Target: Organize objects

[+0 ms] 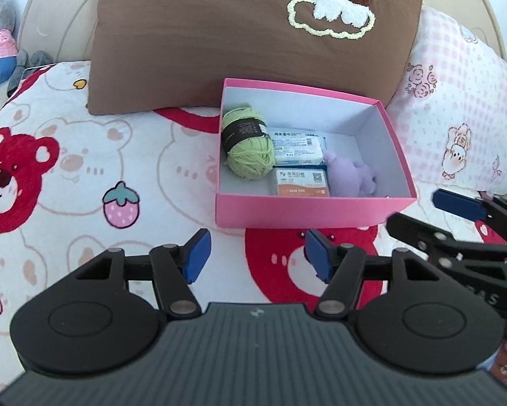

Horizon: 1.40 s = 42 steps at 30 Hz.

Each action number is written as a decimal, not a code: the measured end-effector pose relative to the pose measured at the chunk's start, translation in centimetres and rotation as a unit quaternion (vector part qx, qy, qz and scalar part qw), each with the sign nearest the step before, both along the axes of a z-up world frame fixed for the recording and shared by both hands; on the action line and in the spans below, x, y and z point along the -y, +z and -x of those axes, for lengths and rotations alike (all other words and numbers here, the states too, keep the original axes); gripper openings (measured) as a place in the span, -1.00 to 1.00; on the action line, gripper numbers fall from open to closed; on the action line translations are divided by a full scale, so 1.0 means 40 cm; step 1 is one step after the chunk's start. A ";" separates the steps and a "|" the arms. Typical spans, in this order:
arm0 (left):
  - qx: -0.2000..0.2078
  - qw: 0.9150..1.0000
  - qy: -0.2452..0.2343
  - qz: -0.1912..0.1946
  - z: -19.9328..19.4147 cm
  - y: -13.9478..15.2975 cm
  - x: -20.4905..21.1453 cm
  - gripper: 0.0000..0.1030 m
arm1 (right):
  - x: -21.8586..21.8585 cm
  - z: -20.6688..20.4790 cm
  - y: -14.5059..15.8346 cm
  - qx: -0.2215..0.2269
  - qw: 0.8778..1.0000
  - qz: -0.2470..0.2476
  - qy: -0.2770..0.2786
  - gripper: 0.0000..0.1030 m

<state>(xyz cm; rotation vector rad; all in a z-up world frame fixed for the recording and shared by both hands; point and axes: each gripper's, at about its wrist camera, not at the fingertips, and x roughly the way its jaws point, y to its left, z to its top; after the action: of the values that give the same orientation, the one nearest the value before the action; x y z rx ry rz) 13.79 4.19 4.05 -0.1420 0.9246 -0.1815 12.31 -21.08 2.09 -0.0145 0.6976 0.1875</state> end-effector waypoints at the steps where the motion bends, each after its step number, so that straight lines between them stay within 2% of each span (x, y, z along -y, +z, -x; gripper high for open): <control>1: 0.001 1.000 0.001 -0.001 0.008 0.003 -0.002 0.22 | 0.001 0.007 0.002 -0.002 1.000 0.004 0.000 0.52; 12: -0.005 1.000 -0.006 -0.009 0.040 0.016 -0.003 0.40 | 0.033 0.060 0.029 0.005 1.000 -0.012 -0.023 0.61; 17: -0.009 1.000 -0.008 -0.013 0.045 0.018 0.004 0.62 | 0.040 0.065 0.040 0.006 1.000 -0.010 -0.026 0.62; 21: -0.014 1.000 -0.011 -0.010 0.053 0.020 0.007 0.68 | 0.043 0.071 0.042 0.003 0.999 -0.010 -0.030 0.63; 22: -0.014 1.000 -0.013 -0.011 0.055 0.020 0.009 0.79 | 0.044 0.073 0.042 0.002 0.999 -0.012 -0.030 0.64; 26: -0.009 1.000 -0.016 -0.018 0.065 0.021 0.015 0.86 | 0.050 0.078 0.037 -0.005 0.998 -0.012 -0.055 0.93; 29: -0.013 1.000 -0.015 -0.018 0.069 0.018 0.015 0.89 | 0.057 0.070 0.029 -0.031 0.995 0.009 -0.093 0.95; 33: -0.015 0.999 -0.031 -0.006 0.074 0.018 0.015 0.89 | 0.076 0.076 0.029 -0.042 0.994 -0.004 -0.102 0.95; 36: -0.014 0.999 -0.031 -0.011 0.082 0.019 0.016 0.89 | 0.077 0.084 0.035 -0.045 0.994 -0.012 -0.099 0.95; 38: -0.014 0.999 -0.031 -0.012 0.086 0.018 0.015 0.99 | 0.071 0.086 0.037 -0.051 0.995 -0.015 -0.081 0.95; 42: -0.014 1.000 -0.022 -0.008 0.092 0.015 0.009 0.99 | 0.044 0.090 0.044 -0.049 0.997 -0.009 -0.052 0.95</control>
<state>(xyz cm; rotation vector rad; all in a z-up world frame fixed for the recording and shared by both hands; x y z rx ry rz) 10.09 3.83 4.65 -0.1097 0.9575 -0.2142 8.70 -22.85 3.83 0.0476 0.7918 0.0944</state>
